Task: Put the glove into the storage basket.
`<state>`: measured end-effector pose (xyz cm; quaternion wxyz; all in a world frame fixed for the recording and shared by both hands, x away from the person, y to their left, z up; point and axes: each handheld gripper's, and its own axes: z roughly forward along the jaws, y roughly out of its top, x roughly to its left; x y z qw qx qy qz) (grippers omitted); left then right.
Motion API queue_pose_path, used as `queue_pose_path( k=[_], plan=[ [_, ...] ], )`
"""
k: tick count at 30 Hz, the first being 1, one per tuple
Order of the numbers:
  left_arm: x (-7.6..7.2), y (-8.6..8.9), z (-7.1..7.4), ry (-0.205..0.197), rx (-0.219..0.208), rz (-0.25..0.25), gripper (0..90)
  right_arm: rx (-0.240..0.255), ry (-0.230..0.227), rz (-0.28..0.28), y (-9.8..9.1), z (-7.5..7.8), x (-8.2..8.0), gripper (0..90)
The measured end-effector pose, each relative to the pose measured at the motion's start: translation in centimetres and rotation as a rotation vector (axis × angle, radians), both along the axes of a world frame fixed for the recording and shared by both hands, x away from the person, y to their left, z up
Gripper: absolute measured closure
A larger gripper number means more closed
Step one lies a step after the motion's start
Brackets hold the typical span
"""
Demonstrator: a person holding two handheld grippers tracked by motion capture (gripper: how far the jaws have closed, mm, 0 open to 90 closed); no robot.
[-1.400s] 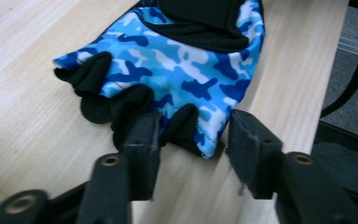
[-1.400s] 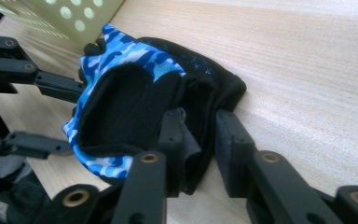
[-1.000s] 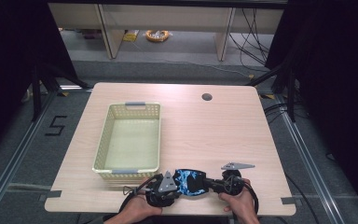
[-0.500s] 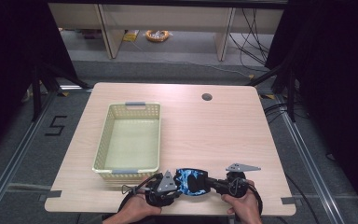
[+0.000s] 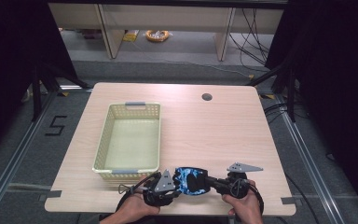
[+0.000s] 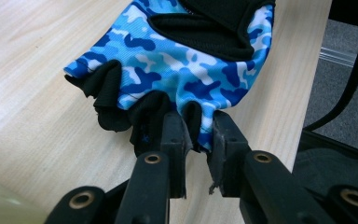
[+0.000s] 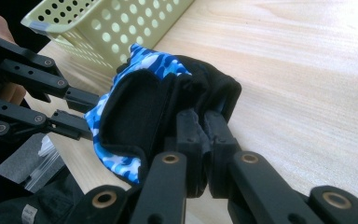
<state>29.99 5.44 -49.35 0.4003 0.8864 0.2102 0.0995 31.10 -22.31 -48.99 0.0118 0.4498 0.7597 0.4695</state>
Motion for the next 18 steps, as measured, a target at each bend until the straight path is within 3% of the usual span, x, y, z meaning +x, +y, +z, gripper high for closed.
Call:
queue_pose_path(
  k=[7, 9, 10, 11, 13, 18],
  plan=[
    [-0.3, 0.4, 0.8, -0.012, -0.026, 0.001, 76.8, 0.026, 0.028, -0.006, 0.5, 1.1, -0.5, 86.8],
    [-0.2, 0.9, 1.4, -0.014, -0.019, 0.009, 76.8, 0.025, -0.004, 0.006, 0.8, 1.4, -0.3, 86.8],
    [-0.2, 0.9, 1.4, -0.014, -0.019, 0.009, 76.8, 0.027, 0.012, 0.004, 0.9, 1.7, -0.4, 86.8],
    [-0.3, 1.1, 1.6, -0.012, -0.026, 0.019, 76.7, 0.018, -0.023, 0.021, 0.8, 1.6, -0.1, 86.8],
    [-0.2, 1.5, 2.6, -0.029, -0.01, 0.01, 76.7, 0.025, -0.037, 0.03, 1.0, 1.9, -0.2, 86.8],
    [-0.1, 1.9, 3.7, -0.041, -0.01, 0.009, 76.7, 0.032, -0.039, 0.041, 1.3, 2.8, -0.1, 86.8]
  ],
)
